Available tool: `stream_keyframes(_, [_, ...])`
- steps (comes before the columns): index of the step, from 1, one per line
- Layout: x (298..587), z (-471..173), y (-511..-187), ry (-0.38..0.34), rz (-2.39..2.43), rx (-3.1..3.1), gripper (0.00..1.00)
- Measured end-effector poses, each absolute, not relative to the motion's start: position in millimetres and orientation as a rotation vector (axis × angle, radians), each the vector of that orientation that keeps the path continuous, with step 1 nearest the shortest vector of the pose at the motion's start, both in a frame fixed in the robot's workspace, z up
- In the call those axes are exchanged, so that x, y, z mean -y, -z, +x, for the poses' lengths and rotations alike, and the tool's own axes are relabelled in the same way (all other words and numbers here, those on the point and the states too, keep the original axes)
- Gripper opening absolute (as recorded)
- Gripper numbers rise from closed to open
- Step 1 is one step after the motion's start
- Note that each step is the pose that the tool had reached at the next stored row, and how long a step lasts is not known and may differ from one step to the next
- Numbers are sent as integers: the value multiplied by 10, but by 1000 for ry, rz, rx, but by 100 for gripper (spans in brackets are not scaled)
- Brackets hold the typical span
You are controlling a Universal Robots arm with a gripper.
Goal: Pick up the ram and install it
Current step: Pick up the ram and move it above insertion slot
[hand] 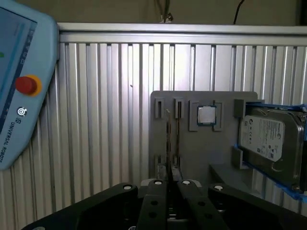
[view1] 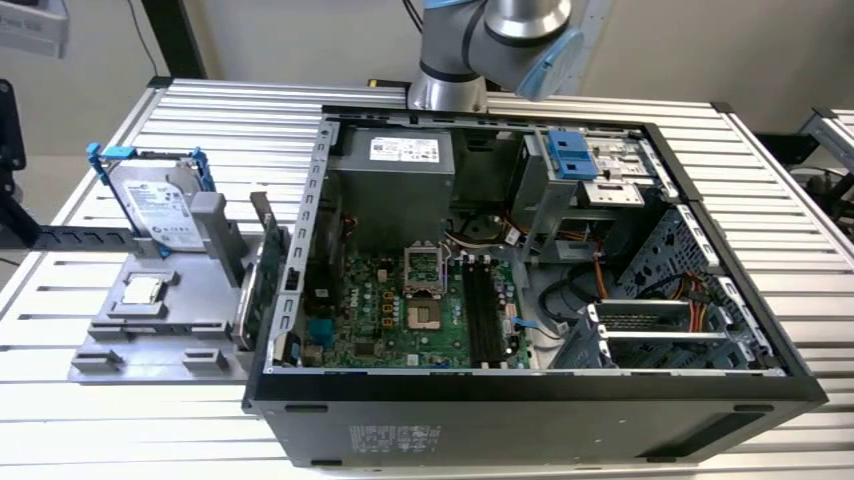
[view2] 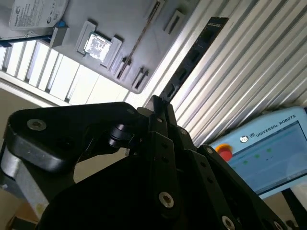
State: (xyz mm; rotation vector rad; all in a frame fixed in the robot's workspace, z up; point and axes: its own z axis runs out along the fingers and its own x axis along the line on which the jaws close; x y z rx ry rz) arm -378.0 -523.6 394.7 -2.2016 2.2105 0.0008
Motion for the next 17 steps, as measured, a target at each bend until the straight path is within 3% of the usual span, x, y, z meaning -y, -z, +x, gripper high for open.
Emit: stream_keyframes(17, [5233, -3238, -4039, 0, -2201, -2210, 0])
